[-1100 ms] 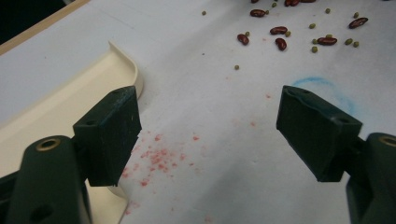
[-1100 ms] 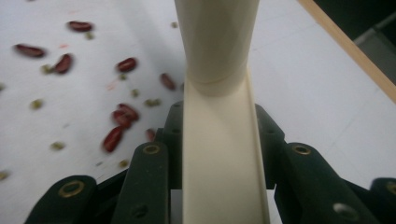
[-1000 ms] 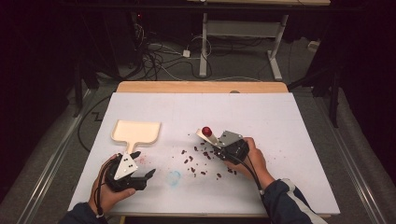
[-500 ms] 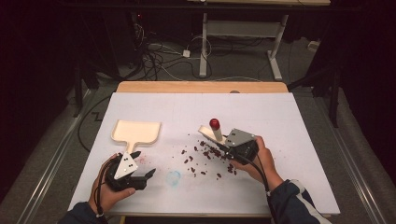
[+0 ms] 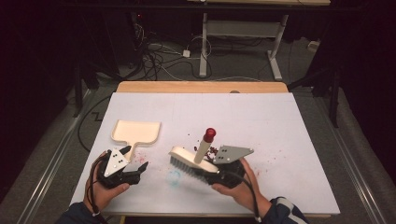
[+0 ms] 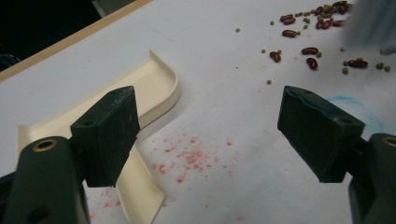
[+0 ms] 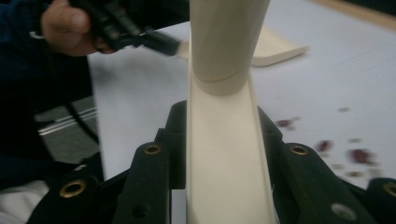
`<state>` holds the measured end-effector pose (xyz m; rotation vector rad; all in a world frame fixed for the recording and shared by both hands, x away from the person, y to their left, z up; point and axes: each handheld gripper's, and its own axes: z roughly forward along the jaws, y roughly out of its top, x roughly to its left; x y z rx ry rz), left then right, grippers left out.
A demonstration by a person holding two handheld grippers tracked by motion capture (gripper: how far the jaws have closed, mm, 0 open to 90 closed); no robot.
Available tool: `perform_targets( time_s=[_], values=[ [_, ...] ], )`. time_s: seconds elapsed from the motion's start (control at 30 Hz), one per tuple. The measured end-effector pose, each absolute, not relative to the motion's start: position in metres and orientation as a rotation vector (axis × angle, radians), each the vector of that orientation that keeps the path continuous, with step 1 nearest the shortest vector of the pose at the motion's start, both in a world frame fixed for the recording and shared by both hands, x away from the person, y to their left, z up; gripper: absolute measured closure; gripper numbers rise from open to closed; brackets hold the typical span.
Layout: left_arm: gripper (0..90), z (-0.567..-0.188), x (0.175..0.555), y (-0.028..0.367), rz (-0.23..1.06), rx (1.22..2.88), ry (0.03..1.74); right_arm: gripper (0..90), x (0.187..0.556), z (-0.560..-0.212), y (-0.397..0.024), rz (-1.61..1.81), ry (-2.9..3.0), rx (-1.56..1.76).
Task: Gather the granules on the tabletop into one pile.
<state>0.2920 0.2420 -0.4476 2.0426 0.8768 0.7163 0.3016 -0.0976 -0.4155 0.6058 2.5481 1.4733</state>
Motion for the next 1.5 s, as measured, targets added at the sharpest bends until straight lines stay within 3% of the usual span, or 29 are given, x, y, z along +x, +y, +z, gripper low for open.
perform_targets(
  time_s=[0.33,0.6,0.97,1.2,1.37,1.5],
  values=[
    [19.8,-0.451,0.294,0.242,0.708,2.059,0.888,67.8,0.316,-0.448,-0.063,1.395,2.519,0.747],
    [19.8,-0.452,0.294,0.241,0.693,2.068,0.889,67.5,0.349,-0.457,-0.084,1.343,2.354,1.096],
    [19.8,-0.455,0.295,0.236,0.671,2.106,0.860,67.5,0.354,-0.450,-0.114,1.304,2.306,1.165],
    [19.8,-0.456,0.295,0.234,0.667,2.116,0.854,67.6,0.349,-0.429,-0.130,1.374,2.327,1.040],
    [19.8,-0.457,0.295,0.235,0.667,2.124,0.851,67.5,0.336,-0.401,-0.161,1.430,2.460,0.673],
    [19.8,-0.457,0.295,0.234,0.667,2.132,0.849,67.5,0.326,-0.399,-0.178,1.411,2.551,0.514]
  ],
)
